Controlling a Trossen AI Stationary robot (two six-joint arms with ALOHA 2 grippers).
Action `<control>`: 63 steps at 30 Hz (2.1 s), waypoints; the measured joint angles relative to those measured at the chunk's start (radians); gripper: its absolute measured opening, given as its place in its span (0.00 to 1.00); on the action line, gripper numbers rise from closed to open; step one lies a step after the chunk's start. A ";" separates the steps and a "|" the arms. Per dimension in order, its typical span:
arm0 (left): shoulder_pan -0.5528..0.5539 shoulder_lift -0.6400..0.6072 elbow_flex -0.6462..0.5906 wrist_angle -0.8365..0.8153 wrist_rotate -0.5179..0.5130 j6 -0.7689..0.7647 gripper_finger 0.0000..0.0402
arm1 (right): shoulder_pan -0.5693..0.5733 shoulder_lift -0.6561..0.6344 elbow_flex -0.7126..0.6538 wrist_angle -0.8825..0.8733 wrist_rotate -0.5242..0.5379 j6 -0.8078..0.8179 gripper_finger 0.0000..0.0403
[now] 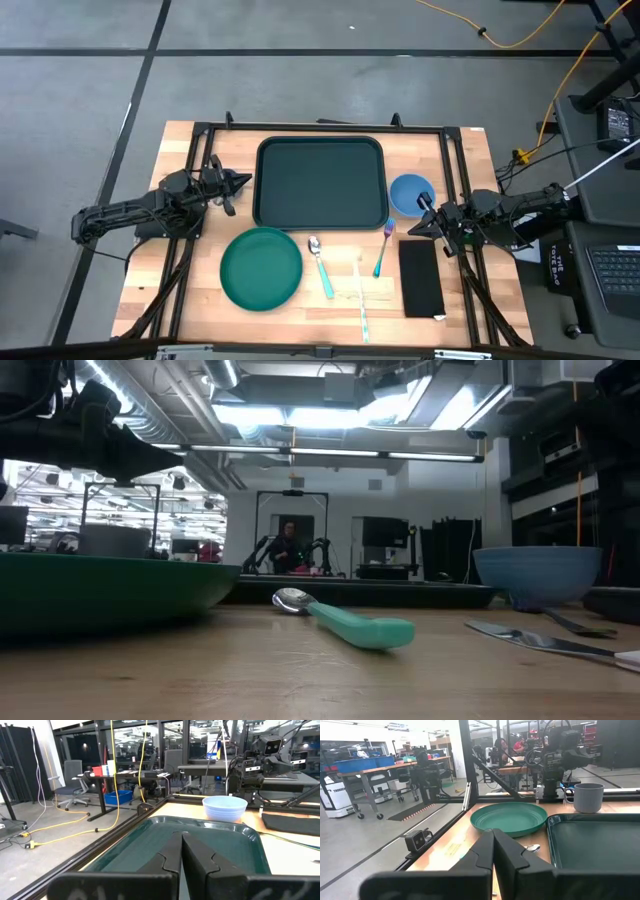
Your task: Set up tray
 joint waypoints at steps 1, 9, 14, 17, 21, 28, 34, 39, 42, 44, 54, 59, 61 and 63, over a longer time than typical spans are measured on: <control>0.000 0.000 0.000 0.000 0.000 0.000 0.01 | 0.000 0.000 0.000 0.000 0.000 0.000 0.02; 0.000 0.000 0.000 0.000 0.000 0.000 0.02 | 0.000 0.000 0.000 0.000 0.000 0.000 0.02; 0.000 0.000 0.000 0.000 0.000 0.000 0.02 | 0.000 0.000 0.000 0.000 0.000 0.000 0.02; 0.000 0.000 0.000 0.000 0.000 0.000 0.02 | 0.000 0.000 0.000 0.000 0.000 0.000 0.02; 0.000 0.000 0.000 0.000 0.000 0.000 0.02 | 0.000 0.000 0.000 0.000 0.000 0.000 0.02; 0.000 0.000 0.000 0.000 0.000 0.000 0.02 | 0.000 0.000 0.000 0.000 0.000 0.000 0.02; 0.000 0.000 0.000 0.000 0.000 0.000 0.01 | 0.000 0.000 0.000 0.000 0.000 0.000 0.02; 0.000 0.000 0.000 0.000 0.000 0.000 0.02 | 0.000 0.000 0.000 0.000 0.000 0.000 0.02; 0.000 0.000 0.000 0.000 0.000 0.000 0.02 | 0.000 0.000 0.000 0.000 0.000 0.000 0.02; 0.000 0.000 0.000 0.000 0.000 0.000 0.01 | 0.000 0.000 0.000 0.000 0.000 0.000 0.02; 0.000 0.000 0.000 0.000 0.000 0.000 0.01 | 0.000 0.000 0.000 0.000 0.002 0.022 0.02; 0.000 0.000 0.000 0.000 0.000 -0.009 0.02 | 0.000 0.000 0.000 -0.005 0.036 0.023 0.02; 0.000 0.000 0.000 0.000 0.001 -0.046 0.02 | 0.000 0.000 0.000 -0.007 0.043 0.023 0.02; 0.000 0.000 0.000 0.000 0.001 -0.077 0.02 | 0.000 0.000 0.000 -0.007 0.043 0.023 0.02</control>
